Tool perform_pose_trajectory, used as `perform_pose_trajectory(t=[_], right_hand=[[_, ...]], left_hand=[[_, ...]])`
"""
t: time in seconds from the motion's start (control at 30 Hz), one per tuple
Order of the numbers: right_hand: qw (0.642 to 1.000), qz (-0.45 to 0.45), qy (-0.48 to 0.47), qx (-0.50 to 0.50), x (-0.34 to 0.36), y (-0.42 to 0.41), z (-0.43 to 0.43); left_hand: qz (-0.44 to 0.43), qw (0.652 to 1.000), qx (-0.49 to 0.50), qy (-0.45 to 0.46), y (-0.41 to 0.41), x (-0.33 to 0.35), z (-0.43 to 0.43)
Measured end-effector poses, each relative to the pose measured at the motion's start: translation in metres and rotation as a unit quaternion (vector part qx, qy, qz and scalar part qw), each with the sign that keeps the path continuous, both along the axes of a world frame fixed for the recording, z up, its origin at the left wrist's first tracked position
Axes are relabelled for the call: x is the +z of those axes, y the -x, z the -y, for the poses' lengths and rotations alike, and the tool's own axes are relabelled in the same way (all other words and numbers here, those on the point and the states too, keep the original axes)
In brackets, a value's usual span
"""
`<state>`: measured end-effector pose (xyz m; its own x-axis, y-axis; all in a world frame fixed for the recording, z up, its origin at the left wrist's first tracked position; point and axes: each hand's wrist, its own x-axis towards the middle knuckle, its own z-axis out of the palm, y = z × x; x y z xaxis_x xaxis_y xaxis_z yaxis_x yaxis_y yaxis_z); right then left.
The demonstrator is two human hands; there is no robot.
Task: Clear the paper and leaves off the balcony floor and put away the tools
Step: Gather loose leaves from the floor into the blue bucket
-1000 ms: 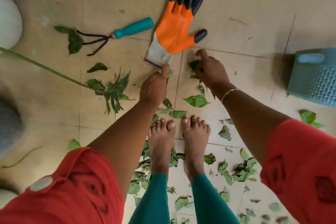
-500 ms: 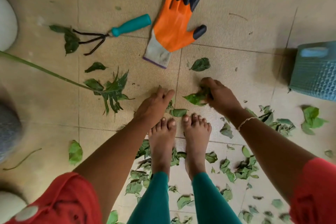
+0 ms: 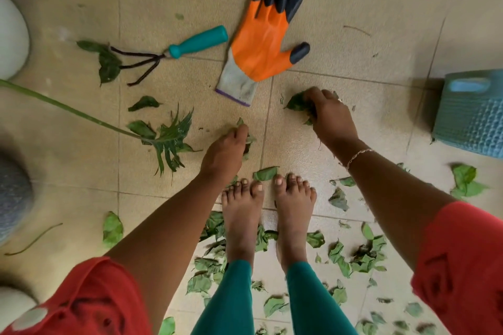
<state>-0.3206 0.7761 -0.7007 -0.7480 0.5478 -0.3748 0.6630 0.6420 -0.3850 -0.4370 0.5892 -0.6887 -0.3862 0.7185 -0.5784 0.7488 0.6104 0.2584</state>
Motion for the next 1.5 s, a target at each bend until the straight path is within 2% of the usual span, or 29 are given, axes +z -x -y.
perform_pose_trajectory(t=[0.17, 0.3, 0.37, 0.5, 0.57, 0.63, 0.73, 0.9, 1.0, 1.07, 1.23, 1.4, 1.5], right_hand=[[0.998, 0.060, -0.006, 0.033, -0.012, 0.020, -0.005], [0.999, 0.015, 0.041, -0.018, 0.002, 0.029, 0.010], [0.994, -0.031, 0.097, -0.034, 0.014, 0.035, 0.029], [0.978, -0.054, 0.198, -0.038, 0.029, 0.047, 0.070], [0.972, -0.061, 0.225, -0.015, 0.029, 0.055, 0.090], [0.968, -0.065, 0.240, 0.021, 0.026, 0.065, 0.104], [0.968, -0.053, 0.239, 0.049, 0.018, 0.079, 0.117], [0.971, -0.041, 0.227, 0.067, 0.011, 0.094, 0.125], [0.968, -0.040, 0.234, 0.079, 0.010, 0.098, 0.124], [0.968, -0.035, 0.235, 0.084, 0.009, 0.099, 0.123], [0.970, -0.025, 0.227, 0.087, 0.003, 0.099, 0.123], [0.969, -0.018, 0.227, 0.096, 0.002, 0.102, 0.119], [0.970, -0.023, 0.222, 0.099, 0.001, 0.103, 0.114]], left_hand=[[0.014, 0.992, 0.115, -0.053, 0.009, 0.016, -0.003], [0.061, 0.985, 0.138, -0.085, 0.001, 0.040, 0.001], [0.085, 0.986, 0.132, -0.052, -0.001, 0.045, 0.021], [0.049, 0.985, 0.156, 0.047, -0.049, 0.024, 0.064], [0.098, 0.978, 0.142, 0.119, -0.085, 0.006, 0.066], [0.105, 0.975, 0.146, 0.129, -0.109, -0.016, 0.067], [0.116, 0.979, 0.112, 0.123, -0.104, -0.010, 0.069], [0.131, 0.973, 0.126, 0.139, -0.106, -0.021, 0.066], [0.081, 0.982, 0.123, 0.119, -0.110, -0.031, 0.070], [0.102, 0.983, 0.102, 0.115, -0.111, -0.025, 0.069], [0.056, 0.990, 0.111, 0.063, -0.104, -0.020, 0.068], [0.066, 0.991, 0.099, 0.065, -0.105, -0.021, 0.068], [0.030, 0.994, 0.084, 0.067, -0.107, -0.024, 0.070]])
